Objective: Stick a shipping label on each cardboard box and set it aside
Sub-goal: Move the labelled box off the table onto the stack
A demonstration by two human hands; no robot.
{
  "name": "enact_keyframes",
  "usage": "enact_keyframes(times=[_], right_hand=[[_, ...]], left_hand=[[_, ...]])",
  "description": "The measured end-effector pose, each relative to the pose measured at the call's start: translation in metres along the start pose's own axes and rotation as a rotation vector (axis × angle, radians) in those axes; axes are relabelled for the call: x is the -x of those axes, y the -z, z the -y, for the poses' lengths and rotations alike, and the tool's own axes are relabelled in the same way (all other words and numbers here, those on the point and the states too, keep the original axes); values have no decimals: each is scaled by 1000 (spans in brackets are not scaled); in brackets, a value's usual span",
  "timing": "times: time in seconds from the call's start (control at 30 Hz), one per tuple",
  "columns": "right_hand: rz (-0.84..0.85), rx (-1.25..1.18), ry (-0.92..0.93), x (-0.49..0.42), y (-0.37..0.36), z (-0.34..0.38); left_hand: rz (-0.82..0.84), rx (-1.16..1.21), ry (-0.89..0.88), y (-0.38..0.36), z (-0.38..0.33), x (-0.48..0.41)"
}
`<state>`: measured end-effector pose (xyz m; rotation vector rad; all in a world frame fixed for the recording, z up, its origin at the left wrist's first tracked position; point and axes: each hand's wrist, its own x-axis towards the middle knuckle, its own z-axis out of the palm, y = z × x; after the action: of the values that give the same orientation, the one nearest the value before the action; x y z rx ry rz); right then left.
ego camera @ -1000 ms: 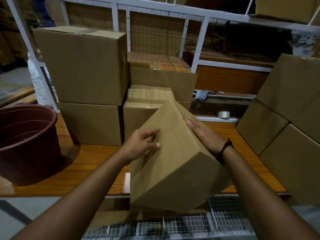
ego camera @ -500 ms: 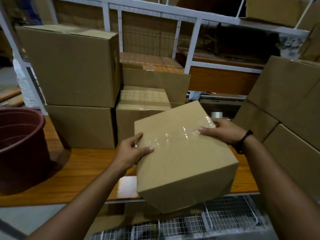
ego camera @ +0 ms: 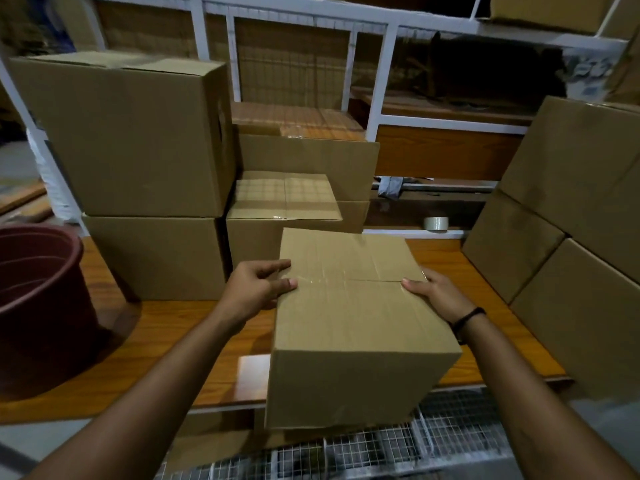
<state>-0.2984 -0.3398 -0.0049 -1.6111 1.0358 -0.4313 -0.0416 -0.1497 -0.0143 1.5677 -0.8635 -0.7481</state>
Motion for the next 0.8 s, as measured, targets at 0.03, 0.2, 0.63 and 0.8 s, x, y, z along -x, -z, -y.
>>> enact_keyframes(times=[0.03,0.2,0.63,0.8], right_hand=[[-3,1,11,-1,-1,-1],[-96,29,108,-1,-7,2],[-57,541,146,9,26,-3],[-170,510,94,5,73,-9]], left_hand=[[-7,-2,4,0,3,-1],[-57,-97,-14,-4,14,-4],[110,-131,-21,-43,9,2],[168,-160,-52,-85,-3,-30]])
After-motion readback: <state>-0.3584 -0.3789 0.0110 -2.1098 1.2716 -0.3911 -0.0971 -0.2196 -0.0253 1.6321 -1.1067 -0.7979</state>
